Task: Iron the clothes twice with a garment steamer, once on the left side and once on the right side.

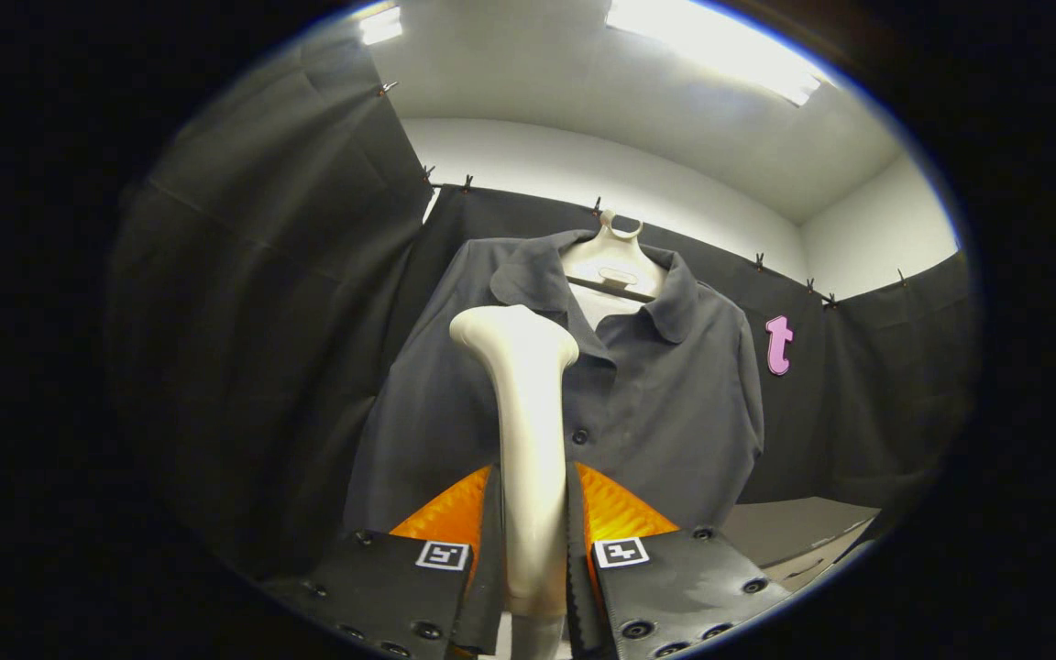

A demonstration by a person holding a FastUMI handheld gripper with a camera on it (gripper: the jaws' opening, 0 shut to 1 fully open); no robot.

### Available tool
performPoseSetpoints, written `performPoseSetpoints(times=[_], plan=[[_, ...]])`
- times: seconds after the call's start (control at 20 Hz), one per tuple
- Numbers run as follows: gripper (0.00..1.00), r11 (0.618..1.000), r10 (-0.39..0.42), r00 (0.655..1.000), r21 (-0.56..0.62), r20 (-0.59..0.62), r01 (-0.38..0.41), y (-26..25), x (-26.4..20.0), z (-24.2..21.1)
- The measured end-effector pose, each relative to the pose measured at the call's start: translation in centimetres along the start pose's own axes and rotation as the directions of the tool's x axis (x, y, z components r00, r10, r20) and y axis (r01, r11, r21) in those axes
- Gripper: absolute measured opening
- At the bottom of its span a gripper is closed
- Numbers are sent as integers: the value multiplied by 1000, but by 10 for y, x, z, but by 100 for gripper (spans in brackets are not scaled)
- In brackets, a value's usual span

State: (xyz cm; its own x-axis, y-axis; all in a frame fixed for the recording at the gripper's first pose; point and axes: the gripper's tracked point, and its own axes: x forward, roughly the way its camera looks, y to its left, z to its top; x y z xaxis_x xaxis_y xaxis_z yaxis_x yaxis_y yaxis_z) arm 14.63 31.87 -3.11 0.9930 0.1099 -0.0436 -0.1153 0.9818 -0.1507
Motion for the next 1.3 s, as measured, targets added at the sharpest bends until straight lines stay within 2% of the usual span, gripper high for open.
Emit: performPoseSetpoints(times=[0.5, 1.3], plan=[[36, 1000, 2, 998, -17, -57, -3, 11, 1, -36], [36, 1000, 5, 979, -14, -205, -8, 25, -46, -124]])
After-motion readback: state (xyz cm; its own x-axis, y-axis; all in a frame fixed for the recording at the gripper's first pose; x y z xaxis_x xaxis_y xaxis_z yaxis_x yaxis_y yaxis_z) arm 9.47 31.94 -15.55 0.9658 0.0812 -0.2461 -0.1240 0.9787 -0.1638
